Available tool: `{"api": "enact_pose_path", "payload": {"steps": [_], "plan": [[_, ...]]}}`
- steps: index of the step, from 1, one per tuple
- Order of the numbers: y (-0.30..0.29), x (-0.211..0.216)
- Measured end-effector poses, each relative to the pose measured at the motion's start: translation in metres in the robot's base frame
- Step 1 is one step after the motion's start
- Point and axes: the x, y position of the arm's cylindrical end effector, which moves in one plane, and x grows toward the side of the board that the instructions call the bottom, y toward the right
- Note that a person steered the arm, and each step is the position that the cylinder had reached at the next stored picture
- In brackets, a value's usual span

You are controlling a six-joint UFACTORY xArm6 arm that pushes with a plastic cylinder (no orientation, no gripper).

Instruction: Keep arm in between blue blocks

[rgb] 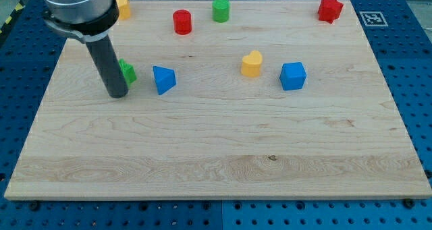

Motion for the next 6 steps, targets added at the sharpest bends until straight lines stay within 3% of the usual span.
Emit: {"api": "enact_pose_path", "payload": {"steps": [3,6], "plan": [[0.013,0.006],[0.096,0.058]]}}
